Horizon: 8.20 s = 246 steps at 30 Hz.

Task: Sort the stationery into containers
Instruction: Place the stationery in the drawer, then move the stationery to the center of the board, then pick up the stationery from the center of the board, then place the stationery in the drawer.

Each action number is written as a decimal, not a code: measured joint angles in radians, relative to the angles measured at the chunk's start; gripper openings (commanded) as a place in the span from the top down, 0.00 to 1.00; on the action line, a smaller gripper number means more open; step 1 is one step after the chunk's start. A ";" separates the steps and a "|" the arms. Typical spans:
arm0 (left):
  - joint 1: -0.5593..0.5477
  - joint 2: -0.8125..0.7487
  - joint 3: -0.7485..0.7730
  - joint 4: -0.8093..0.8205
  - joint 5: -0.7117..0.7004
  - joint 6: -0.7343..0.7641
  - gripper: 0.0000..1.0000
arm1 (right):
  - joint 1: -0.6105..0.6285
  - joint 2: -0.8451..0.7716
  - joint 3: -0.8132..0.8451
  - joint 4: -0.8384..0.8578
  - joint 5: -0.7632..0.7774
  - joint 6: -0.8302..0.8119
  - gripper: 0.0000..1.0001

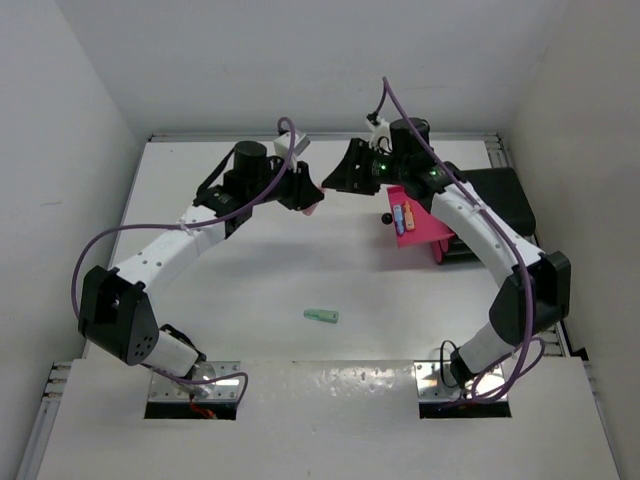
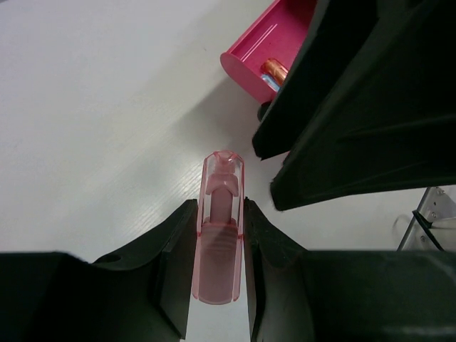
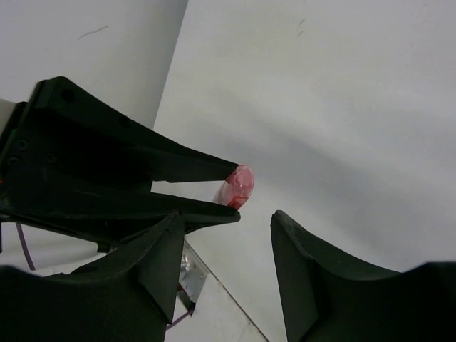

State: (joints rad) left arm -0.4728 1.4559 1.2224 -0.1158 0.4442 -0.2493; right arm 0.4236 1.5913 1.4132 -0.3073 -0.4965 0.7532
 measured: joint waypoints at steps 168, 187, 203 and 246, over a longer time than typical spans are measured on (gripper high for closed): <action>-0.383 -0.050 0.144 -0.491 -0.027 0.866 0.88 | -0.142 0.090 0.262 -1.041 -0.468 -0.790 0.44; -0.384 -0.050 0.183 -0.497 -0.056 0.864 0.39 | -0.068 0.129 0.256 -1.041 -0.446 -0.783 0.99; -0.158 -0.107 0.029 -0.383 -0.231 0.558 0.00 | -0.299 -0.045 0.188 -0.853 0.051 -0.788 1.00; 0.101 0.044 0.047 -0.391 0.003 0.369 0.00 | 0.017 0.012 -0.116 -0.471 1.182 -1.219 0.47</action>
State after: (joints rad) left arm -0.3714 1.5002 1.2694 -0.5072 0.4477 0.1196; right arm 0.4408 1.6032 1.2968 -0.7784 0.6857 -0.4656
